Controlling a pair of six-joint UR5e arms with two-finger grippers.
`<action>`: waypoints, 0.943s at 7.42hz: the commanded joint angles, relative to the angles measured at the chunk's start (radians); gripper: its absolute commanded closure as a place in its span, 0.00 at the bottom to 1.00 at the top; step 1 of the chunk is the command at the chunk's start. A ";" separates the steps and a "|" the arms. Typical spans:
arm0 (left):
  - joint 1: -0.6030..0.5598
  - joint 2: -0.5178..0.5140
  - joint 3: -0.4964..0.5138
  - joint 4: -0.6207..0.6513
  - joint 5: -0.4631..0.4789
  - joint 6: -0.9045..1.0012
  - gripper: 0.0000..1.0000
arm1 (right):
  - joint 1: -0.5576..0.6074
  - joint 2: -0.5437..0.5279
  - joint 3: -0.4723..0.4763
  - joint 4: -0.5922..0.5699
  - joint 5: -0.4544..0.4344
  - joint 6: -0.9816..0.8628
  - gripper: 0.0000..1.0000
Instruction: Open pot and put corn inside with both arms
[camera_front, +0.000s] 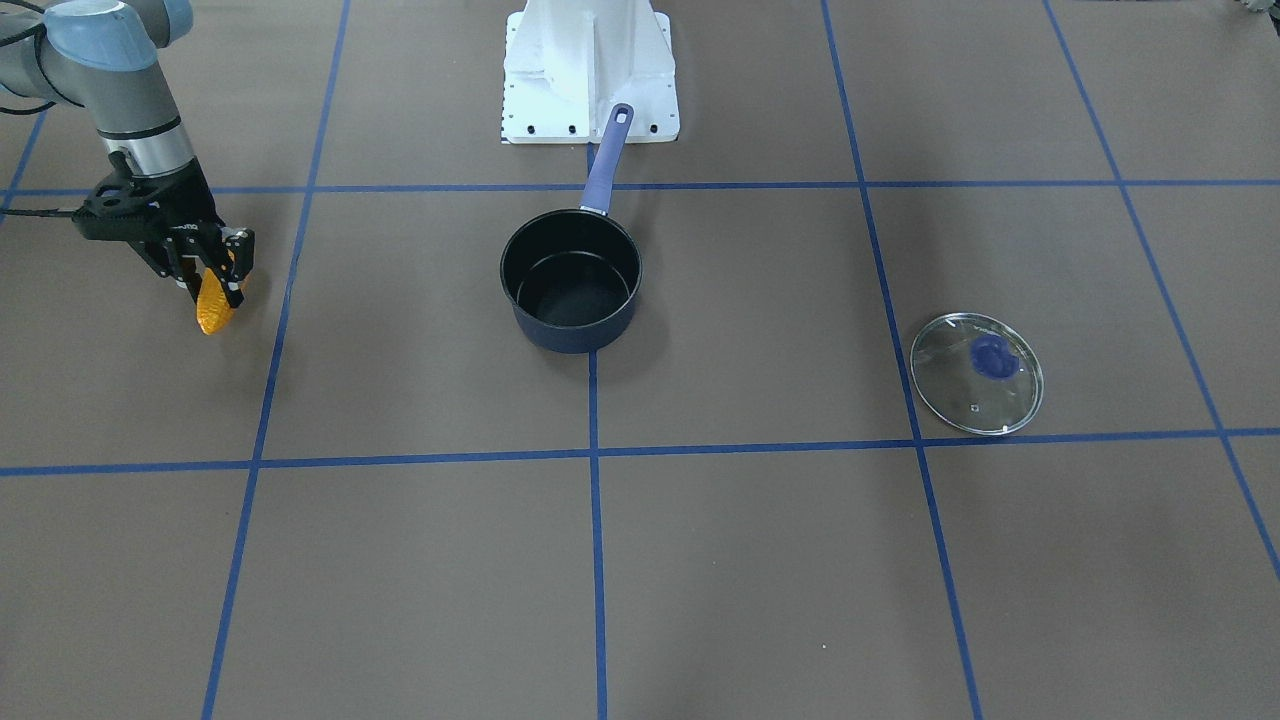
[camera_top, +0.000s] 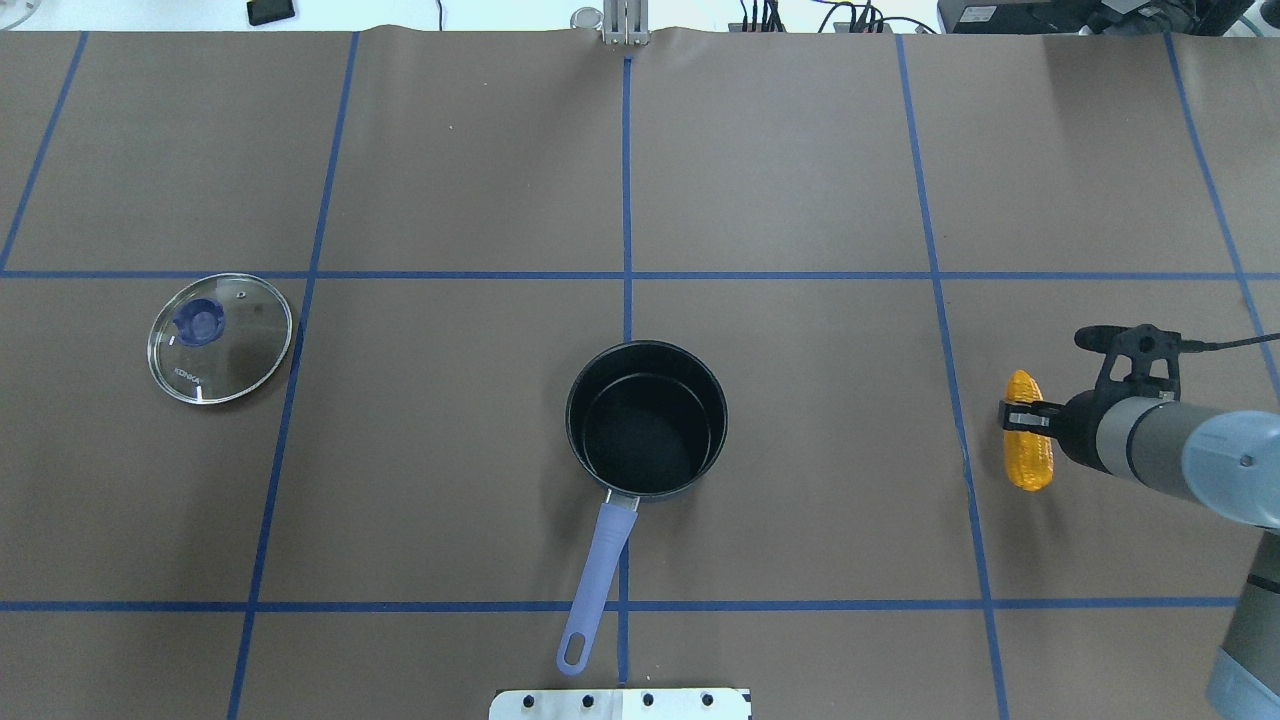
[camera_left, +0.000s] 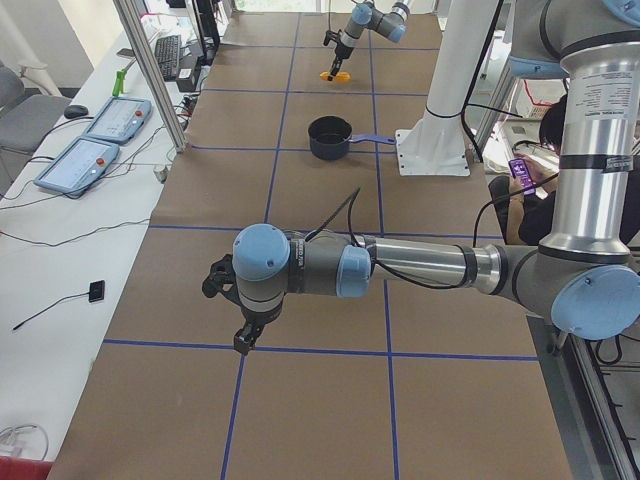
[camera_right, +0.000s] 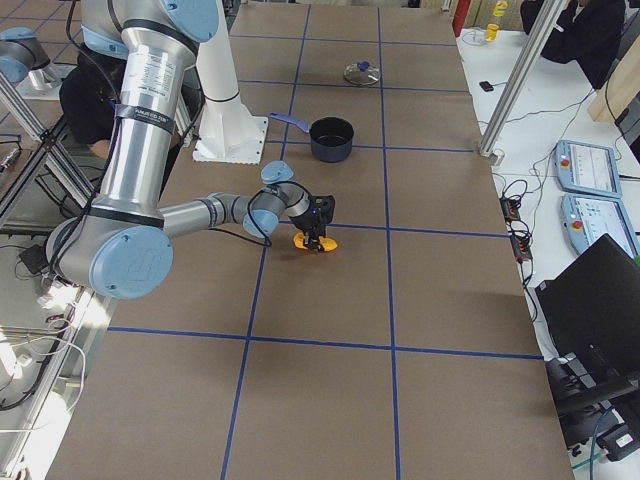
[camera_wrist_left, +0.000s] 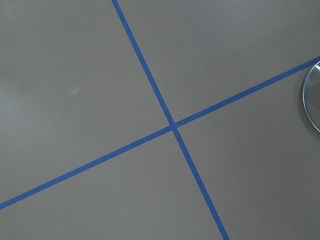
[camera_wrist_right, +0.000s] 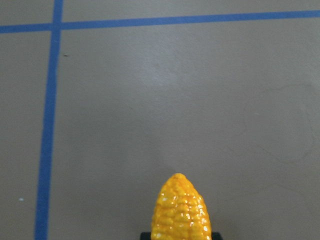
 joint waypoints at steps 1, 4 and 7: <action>0.001 0.000 0.001 0.000 -0.002 -0.004 0.01 | 0.039 0.297 0.002 -0.219 0.034 0.005 1.00; 0.001 -0.002 0.000 -0.001 -0.002 -0.004 0.01 | -0.019 0.687 -0.076 -0.487 0.024 0.128 1.00; 0.001 -0.002 0.001 -0.017 -0.002 -0.005 0.01 | -0.149 0.747 -0.149 -0.480 -0.065 0.144 0.48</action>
